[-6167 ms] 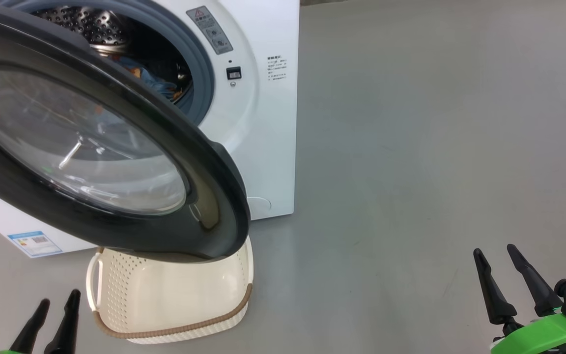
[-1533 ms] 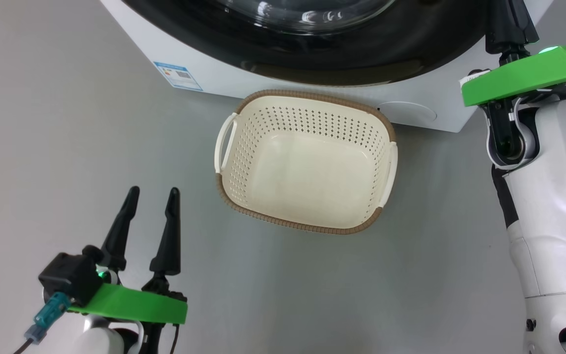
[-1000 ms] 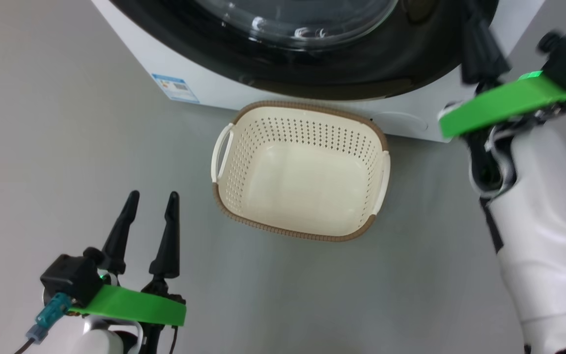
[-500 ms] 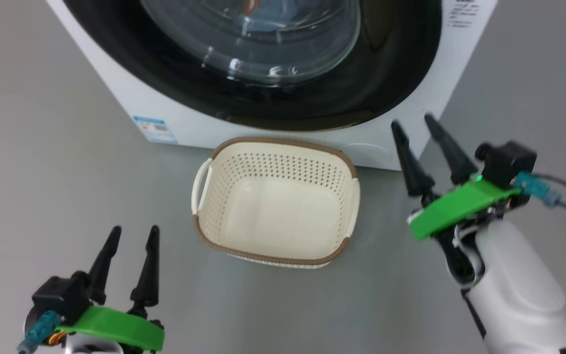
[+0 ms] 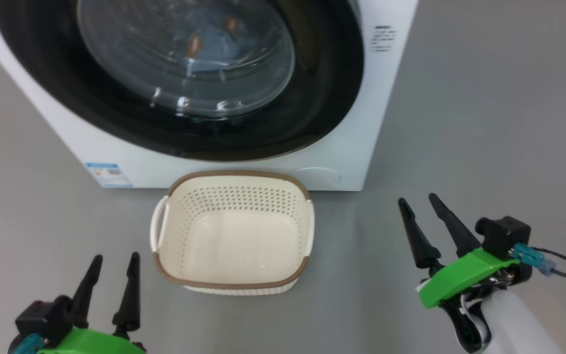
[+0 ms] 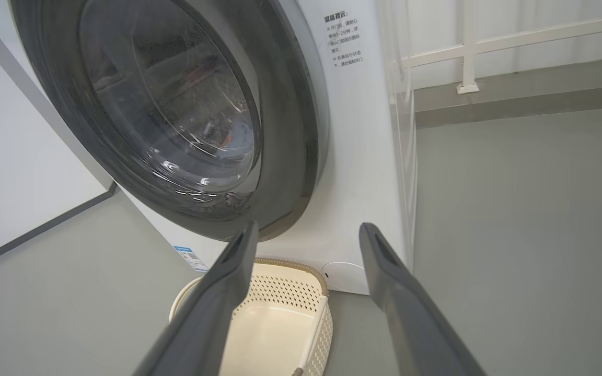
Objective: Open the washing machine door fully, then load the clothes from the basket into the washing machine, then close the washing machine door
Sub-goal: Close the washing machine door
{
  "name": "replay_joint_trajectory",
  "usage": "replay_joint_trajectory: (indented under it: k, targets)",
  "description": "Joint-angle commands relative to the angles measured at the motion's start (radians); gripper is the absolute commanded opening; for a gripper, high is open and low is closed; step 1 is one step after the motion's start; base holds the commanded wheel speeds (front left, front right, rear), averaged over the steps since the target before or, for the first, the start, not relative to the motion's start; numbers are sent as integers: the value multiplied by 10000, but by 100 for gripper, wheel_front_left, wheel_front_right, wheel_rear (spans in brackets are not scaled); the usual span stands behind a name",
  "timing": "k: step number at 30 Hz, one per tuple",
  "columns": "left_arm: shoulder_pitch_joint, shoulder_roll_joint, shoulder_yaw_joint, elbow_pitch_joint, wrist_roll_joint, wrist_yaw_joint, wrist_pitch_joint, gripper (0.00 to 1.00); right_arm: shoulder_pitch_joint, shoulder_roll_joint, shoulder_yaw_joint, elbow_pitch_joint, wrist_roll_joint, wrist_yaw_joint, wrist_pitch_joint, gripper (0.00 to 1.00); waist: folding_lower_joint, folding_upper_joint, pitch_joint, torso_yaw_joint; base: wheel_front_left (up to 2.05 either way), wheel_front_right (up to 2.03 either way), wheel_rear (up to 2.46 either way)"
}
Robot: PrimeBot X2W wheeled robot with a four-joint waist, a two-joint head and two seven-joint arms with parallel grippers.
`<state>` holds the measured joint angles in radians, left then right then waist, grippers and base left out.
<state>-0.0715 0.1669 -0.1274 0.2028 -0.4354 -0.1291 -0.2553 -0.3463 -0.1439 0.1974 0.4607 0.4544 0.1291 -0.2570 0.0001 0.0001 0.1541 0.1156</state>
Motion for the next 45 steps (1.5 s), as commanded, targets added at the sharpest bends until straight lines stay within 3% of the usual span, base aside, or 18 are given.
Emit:
replay_joint_trajectory:
  k: [1, 18, 45]
  targets:
    - [-3, 259, 443, -101, 12, -15, -65, 100, 179, -44, 78, -292, 168, 16, -48, 100, -1, -1, -305, -506, 0, 0, 0]
    - [357, 361, 684, 80, 22, -15, -65, 100, 1457, -467, -1075, -473, 80, 16, -48, 100, -1, -1, -858, -1512, 0, 0, 0]
    - [590, 381, 864, 78, -80, -15, -65, 100, 1945, -432, -1661, -719, -44, 16, -48, 100, -1, -1, -1002, -1780, 0, 0, 0]
